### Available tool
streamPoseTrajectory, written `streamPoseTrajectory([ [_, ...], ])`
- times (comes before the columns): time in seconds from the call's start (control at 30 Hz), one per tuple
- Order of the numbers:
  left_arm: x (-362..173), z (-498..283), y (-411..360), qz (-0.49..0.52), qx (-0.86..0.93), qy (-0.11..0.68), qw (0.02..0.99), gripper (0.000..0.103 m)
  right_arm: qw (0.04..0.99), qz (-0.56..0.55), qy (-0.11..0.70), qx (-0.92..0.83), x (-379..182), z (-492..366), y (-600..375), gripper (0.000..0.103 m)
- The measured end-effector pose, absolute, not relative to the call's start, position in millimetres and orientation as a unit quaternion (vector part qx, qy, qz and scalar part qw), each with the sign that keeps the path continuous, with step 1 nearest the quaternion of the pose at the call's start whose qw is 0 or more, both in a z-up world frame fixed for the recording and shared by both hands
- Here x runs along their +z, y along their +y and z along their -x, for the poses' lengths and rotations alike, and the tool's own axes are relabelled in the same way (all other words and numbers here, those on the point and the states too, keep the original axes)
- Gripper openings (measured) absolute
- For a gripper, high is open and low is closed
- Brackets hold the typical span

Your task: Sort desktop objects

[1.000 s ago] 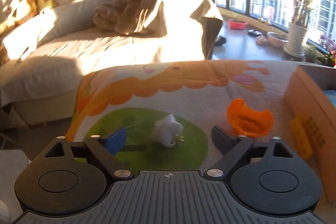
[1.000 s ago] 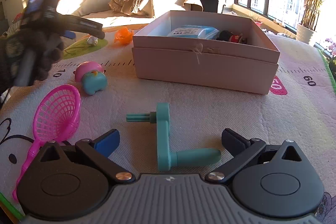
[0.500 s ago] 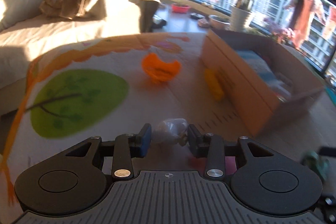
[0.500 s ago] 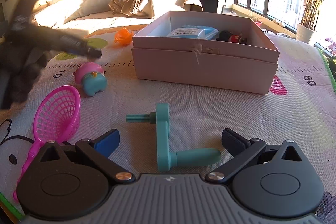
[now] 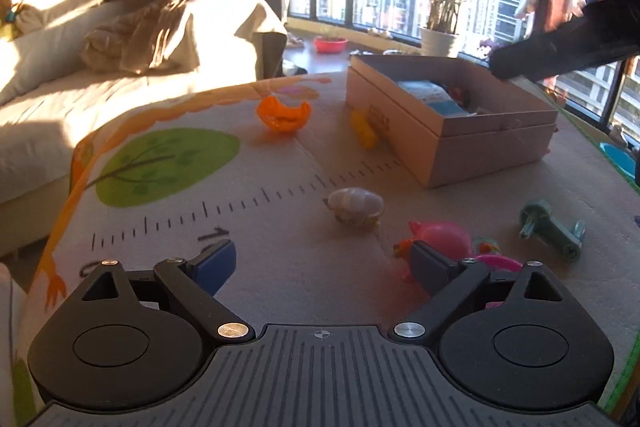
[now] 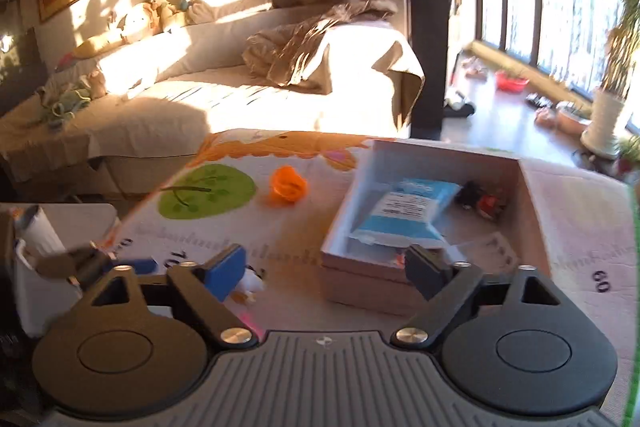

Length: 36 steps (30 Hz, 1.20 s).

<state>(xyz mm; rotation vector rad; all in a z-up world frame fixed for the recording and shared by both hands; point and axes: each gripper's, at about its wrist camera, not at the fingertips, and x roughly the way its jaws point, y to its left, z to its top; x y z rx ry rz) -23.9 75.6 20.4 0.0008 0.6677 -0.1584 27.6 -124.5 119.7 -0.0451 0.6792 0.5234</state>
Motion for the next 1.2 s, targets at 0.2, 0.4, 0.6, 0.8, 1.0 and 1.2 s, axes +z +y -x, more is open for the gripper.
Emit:
streamPoseTrajectory([
  [0.2, 6, 24, 91, 0.075, -0.073, 0.328, 0.939, 0.1, 0.874, 0.029, 0.401, 0.272, 117, -122, -36, 0.047],
  [0.4, 4, 25, 100, 0.104, -0.079, 0.324, 0.937, 0.102, 0.861, 0.094, 0.444, 0.23, 58, -202, 52, 0.057],
  [0.6, 3, 23, 99, 0.106, -0.082, 0.324, 0.937, 0.103, 0.851, 0.145, 0.463, 0.199, 26, -232, 71, 0.04],
  [0.8, 3, 24, 100, 0.107, -0.083, 0.323, 0.937, 0.103, 0.818, 0.15, 0.499, 0.242, 45, -190, 45, 0.035],
  [1.0, 3, 23, 96, 0.094, -0.077, 0.326, 0.938, 0.103, 0.81, 0.129, 0.51, 0.26, 94, -149, 8, 0.069],
  [1.2, 2, 24, 98, 0.1, -0.08, 0.325, 0.937, 0.103, 0.838, 0.245, 0.468, 0.134, 65, -202, 37, 0.011],
])
